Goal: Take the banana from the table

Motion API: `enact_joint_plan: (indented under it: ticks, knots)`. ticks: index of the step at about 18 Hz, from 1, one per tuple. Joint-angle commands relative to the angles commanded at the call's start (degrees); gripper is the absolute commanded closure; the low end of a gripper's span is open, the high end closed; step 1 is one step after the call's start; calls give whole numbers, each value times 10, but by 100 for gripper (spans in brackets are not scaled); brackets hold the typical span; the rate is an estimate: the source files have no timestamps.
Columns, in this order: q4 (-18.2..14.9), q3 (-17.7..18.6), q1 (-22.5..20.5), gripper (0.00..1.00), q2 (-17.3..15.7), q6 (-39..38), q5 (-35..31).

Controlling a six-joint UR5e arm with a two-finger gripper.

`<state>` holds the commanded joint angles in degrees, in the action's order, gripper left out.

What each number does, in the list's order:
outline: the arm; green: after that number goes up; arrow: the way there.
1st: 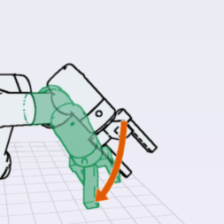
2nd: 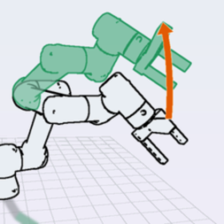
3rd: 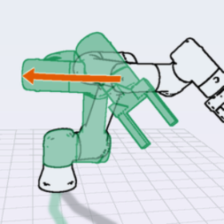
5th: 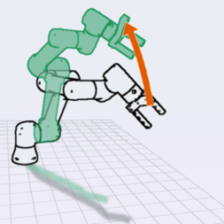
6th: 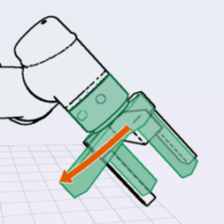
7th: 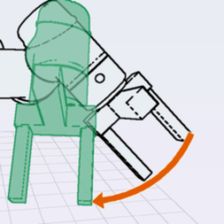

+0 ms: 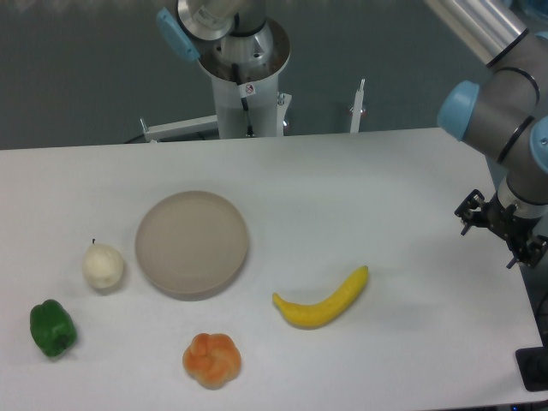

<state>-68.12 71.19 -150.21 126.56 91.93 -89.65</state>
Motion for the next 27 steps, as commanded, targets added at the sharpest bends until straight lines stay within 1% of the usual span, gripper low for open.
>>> enact_joint_plan:
  ticks: [5,8,10,12,16,17,20,23,24,25,27]
  knots:
    - [0,1,0,0,-1,-1,0]
    - [0,11,14,0,-7,-12,1]
    - [1,25,27,0,-13,-51,0]
    - [1,29,47,0,-12,-104,9]
    - [2,52,83,0,-13,-109,18]
    - [1,63,95,0,-15,-113,19]
    - [2,77,119,0,-15,-136,25]
    - [3,87,134,0,-13,-172,58]
    - [23,90,142,0,-9,-198,68]
    - [59,106,146,0,-8,-214,68]
    - [99,135,154,0,-9,-228,68]
